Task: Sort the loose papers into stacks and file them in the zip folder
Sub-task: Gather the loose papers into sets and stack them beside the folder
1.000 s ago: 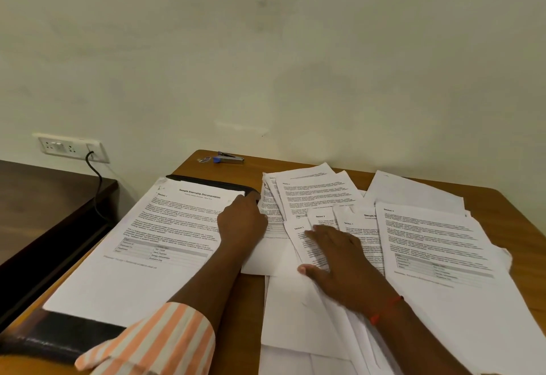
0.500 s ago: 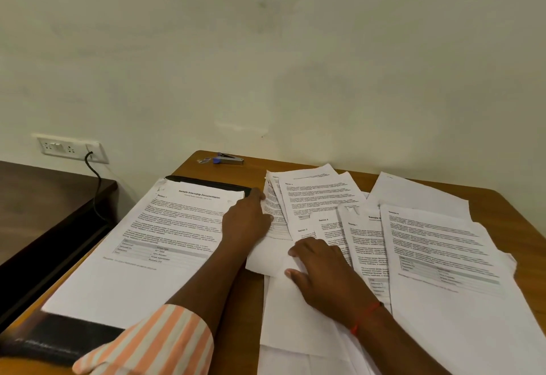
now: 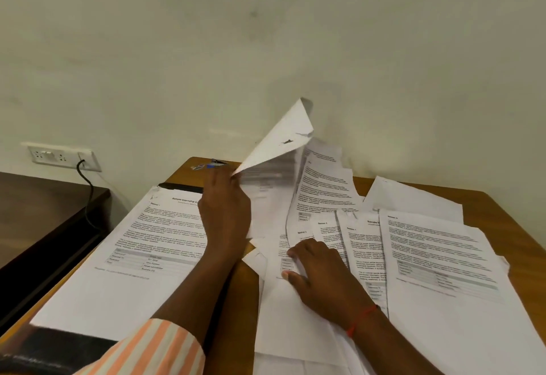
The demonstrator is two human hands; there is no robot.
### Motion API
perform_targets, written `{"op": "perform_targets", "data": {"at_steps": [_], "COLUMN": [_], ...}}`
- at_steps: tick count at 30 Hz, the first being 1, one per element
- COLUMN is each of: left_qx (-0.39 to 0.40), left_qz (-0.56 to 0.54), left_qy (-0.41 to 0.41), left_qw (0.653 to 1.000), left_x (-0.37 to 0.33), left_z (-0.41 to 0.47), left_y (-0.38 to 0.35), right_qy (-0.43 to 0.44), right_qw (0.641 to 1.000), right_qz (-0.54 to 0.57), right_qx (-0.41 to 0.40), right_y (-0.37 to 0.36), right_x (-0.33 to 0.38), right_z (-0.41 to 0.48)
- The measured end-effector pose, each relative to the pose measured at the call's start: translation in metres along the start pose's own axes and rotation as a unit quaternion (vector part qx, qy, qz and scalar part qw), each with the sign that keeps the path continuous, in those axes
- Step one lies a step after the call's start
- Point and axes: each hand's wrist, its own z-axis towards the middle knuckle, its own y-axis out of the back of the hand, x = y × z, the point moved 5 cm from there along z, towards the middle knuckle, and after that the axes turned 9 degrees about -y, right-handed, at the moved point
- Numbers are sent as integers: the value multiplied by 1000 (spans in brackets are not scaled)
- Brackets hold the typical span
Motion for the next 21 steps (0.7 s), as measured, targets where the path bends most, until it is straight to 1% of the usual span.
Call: {"op": "perform_targets", "data": {"at_steps": [2,3,4,5,6,7,8,9,10,12,14,15,16,18,19,20,21], "left_qx": [-72,-97,-107,-101,-76,-48,-32,-35,-53,-95,-103,-92,-66,18,64,114,160], "left_qz": [-43,-77,-113,-149,-179,-211,-240,-267,-288,-320,-327,-328,-316,-286,-278,-262,-237], "left_qy": [4,28,75,135,195,244,277,293,309,346,387,391,384,329,293,258,217], "left_qw": [997,992,985,974,961,945,930,917,905,877,856,855,865,900,913,923,933], "left_x": [2,8,17,25,36,46,53,57,60,68,75,76,73,58,49,39,29], "left_z": [5,7,7,9,8,7,5,4,4,3,-1,-2,-3,-6,-8,-12,-18], "left_y": [11,14,14,12,4,-4,-10,-12,-12,-11,-11,-13,-15,-22,-27,-32,-37], "right_qy": [4,4,-4,-20,-42,-65,-82,-91,-93,-98,-107,-109,-112,-126,-138,-148,-159], "right_qw": [1000,999,997,991,978,959,938,922,912,905,899,896,892,881,863,826,761], "right_qz": [13,33,64,109,165,223,270,301,319,339,358,365,371,394,430,501,600], "right_qx": [-10,-22,-42,-77,-118,-163,-201,-228,-242,-239,-229,-230,-231,-229,-224,-211,-187], "right_y": [-1,1,4,12,20,28,34,39,41,41,37,37,36,39,43,45,45], "right_x": [-1,-1,-2,-4,-8,-13,-19,-25,-30,-37,-41,-42,-43,-45,-47,-51,-56], "right_z": [0,0,1,1,1,0,-2,-3,-4,-5,-4,-3,-2,0,1,2,3]}}
